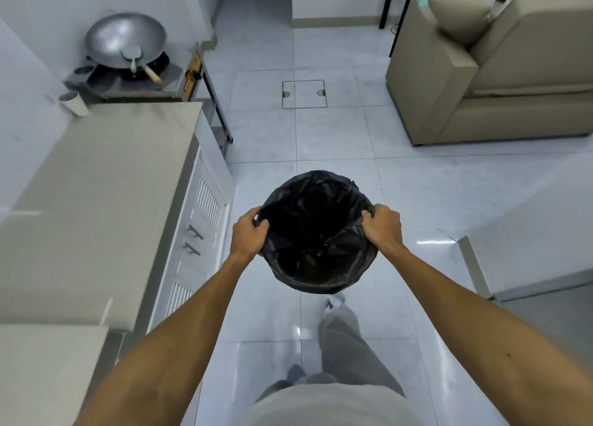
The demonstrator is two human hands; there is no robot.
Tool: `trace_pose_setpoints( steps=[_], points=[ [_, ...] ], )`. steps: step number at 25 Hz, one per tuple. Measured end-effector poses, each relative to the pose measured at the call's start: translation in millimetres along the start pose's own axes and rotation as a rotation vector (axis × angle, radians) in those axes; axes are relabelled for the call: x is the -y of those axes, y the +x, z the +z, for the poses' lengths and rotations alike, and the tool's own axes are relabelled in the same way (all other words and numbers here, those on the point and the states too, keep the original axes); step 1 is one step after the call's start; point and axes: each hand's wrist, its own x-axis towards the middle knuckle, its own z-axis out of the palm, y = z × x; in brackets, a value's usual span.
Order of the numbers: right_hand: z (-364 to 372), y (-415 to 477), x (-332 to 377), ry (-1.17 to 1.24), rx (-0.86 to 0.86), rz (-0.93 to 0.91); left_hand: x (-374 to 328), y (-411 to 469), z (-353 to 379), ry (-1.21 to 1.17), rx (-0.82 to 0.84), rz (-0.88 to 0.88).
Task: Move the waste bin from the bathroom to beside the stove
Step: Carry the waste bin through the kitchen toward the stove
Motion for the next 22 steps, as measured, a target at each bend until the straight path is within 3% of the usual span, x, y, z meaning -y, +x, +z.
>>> trace_pose_setpoints(
  steps=[10,22],
  points=[
    [11,261,110,-0.011,0.043,-0.01,-80,250,30,0.007,-0.046,-0.065],
    [57,546,269,-0.027,0.016,-0.028,-157,576,11,0.04,-0.073,-0.059]
  ],
)
